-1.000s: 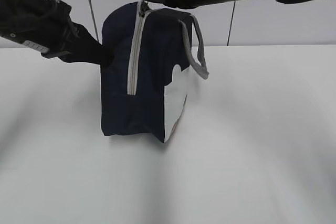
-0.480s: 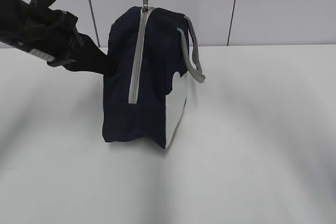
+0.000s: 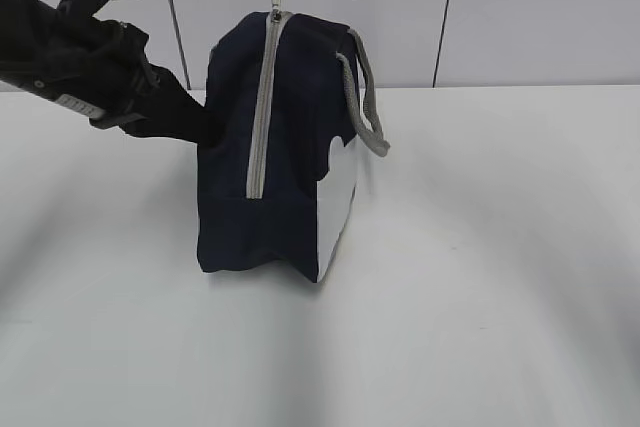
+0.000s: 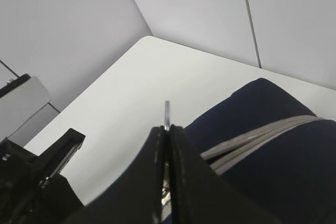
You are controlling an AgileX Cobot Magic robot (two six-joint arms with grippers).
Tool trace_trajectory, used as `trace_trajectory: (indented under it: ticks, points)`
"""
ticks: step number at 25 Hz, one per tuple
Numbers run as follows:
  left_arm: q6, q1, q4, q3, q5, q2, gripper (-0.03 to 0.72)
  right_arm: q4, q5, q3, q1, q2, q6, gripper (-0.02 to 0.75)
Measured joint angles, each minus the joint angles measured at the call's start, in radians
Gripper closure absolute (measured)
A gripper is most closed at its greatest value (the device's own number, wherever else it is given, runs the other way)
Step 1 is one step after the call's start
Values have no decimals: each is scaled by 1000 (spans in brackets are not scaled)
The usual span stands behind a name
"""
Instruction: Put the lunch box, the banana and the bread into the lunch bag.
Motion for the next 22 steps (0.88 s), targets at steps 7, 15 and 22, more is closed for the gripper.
trace_trajectory:
  ticks: [7, 15, 22]
  points:
    - [0, 0, 1, 0, 1, 0, 685, 0, 0, -82, 0, 63, 21, 754]
    - [0, 0, 5, 0, 4, 0, 685, 2, -1, -136, -21, 117, 62, 754]
    - [0, 0, 16, 0, 18, 0, 685, 7, 23, -153, -38, 169, 74, 754]
